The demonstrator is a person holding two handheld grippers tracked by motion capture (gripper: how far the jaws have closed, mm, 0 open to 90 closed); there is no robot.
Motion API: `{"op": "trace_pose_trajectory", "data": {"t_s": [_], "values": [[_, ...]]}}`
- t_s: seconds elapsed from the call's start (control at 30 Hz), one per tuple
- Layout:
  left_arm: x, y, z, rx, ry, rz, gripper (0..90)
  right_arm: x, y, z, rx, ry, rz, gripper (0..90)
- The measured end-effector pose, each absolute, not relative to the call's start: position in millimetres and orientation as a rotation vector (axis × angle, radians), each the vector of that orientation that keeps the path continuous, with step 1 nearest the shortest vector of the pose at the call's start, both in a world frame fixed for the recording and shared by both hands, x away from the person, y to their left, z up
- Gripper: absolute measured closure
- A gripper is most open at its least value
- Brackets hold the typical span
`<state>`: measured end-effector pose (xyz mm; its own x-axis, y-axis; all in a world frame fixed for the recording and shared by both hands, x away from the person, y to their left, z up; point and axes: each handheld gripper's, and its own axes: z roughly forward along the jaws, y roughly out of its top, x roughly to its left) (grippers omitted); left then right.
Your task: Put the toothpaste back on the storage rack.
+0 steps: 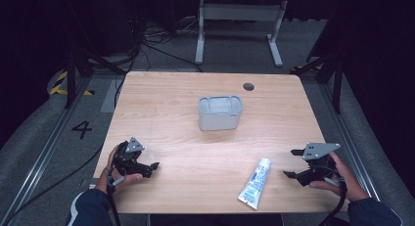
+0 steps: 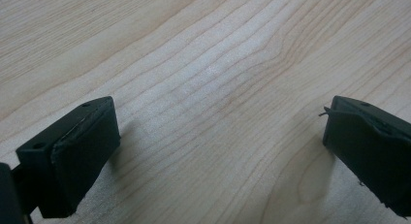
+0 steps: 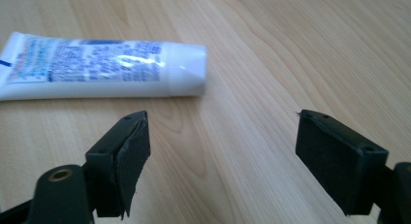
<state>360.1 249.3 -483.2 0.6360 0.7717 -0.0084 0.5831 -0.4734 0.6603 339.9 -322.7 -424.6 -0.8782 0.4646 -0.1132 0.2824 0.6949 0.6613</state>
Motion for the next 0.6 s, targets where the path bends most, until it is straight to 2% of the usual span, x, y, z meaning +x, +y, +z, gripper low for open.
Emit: {"op": "trace_pose_trajectory", "data": {"t_s": [0.6], "values": [[359.7, 249.7, -483.2, 2.222, 1.049, 0.382, 0.2, 341.2, -254.2, -419.1, 0.209, 2.834, 0.892, 21.7]]}}
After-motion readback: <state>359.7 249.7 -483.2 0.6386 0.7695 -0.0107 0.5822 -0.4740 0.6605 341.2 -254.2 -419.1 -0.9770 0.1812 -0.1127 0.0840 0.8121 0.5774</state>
